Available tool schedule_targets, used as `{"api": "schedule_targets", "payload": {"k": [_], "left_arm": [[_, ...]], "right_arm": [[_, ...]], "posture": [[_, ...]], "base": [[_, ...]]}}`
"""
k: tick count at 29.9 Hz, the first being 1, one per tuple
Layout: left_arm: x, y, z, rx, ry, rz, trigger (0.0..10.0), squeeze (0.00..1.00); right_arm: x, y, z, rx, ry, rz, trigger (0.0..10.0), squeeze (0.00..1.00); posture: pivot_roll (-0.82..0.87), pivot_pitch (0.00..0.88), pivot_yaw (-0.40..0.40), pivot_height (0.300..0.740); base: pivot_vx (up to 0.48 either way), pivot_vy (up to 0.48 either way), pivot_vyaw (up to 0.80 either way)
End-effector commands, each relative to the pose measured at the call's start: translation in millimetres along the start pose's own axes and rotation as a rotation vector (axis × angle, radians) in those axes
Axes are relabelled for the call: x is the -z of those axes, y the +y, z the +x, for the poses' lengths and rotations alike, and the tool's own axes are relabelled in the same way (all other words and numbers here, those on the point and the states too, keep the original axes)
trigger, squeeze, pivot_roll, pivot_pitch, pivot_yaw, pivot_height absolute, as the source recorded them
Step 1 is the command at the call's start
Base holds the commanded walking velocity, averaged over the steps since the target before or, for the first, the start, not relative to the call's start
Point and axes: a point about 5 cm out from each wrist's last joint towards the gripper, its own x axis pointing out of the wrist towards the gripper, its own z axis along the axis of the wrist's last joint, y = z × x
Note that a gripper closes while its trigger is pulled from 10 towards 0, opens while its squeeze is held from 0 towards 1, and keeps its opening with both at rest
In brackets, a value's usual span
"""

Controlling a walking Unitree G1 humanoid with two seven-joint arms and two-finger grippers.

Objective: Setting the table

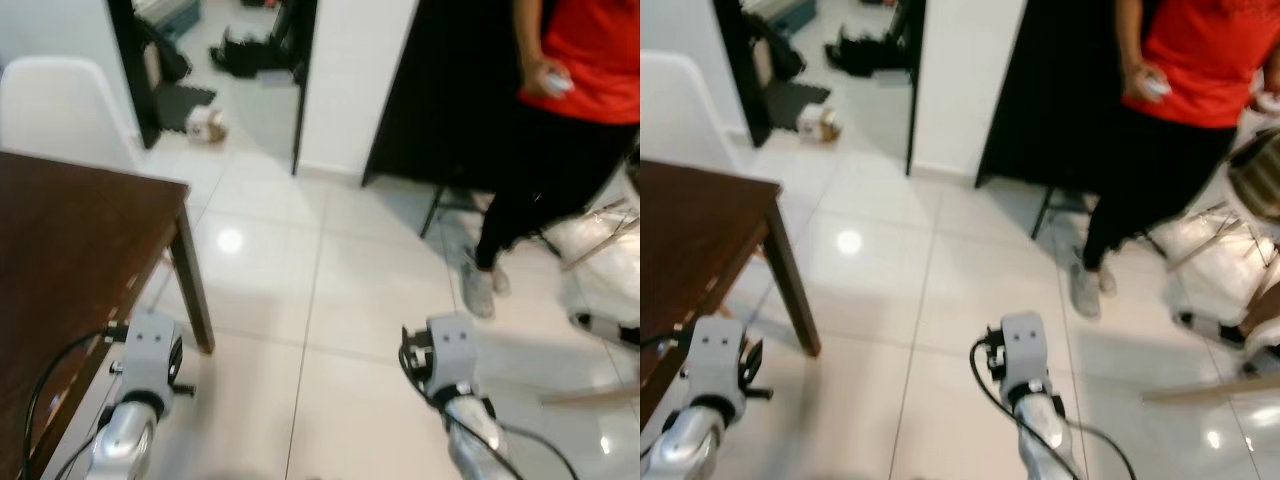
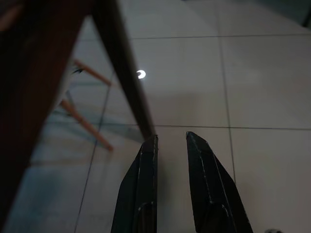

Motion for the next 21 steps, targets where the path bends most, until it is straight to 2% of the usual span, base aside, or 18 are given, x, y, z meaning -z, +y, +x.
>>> {"api": "schedule_targets", "payload": {"k": [1, 6, 7, 9, 13, 21], "left_arm": [[2, -4.9, -0.6, 0.021, 0.001, 0.005, 10.0, 0.0], [16, -9.3, 2.6, 0.048, 0.044, 0.038, 10.0, 0.0], [26, -8.6, 4.1, 0.044, 0.079, 0.051, 10.0, 0.0], [30, -8.1, 4.3, 0.04, 0.096, 0.055, 10.0, 0.0], [54, -6.1, -0.2, 0.05, 0.178, 0.082, 10.0, 0.0], [60, -8.1, -2.7, 0.061, 0.19, 0.045, 10.0, 0.0]], "right_arm": [[6, -4.9, -2.8, 0.012, 0.015, -0.016, 10.0, 0.0], [24, -7.0, -6.4, 0.009, 0.084, -0.029, 10.0, 0.0], [36, -9.2, -8.8, 0.019, 0.138, -0.013, 10.0, 0.0], [41, -10.1, -10.2, 0.023, 0.16, -0.015, 10.0, 0.0], [63, -9.4, -19.4, 0.018, 0.251, 0.002, 10.0, 0.0], [58, 0.4, -17.2, 0.002, 0.227, 0.032, 10.0, 0.0]], "posture": [[-0.01, 0.044, -0.005, 0.74], [-0.01, 0.04, -0.007, 0.74], [-0.01, 0.038, -0.006, 0.74], [-0.01, 0.038, -0.006, 0.74], [-0.01, 0.038, -0.006, 0.74], [-0.01, 0.034, -0.003, 0.74]], "base": [[0.0, 0.0, -0.8], [0.0, 0.0, -0.8], [0.0, 0.0, -0.8], [0.0, 0.0, -0.8], [0.0, 0.0, -0.8], [0.0, 0.0, -0.8]]}}
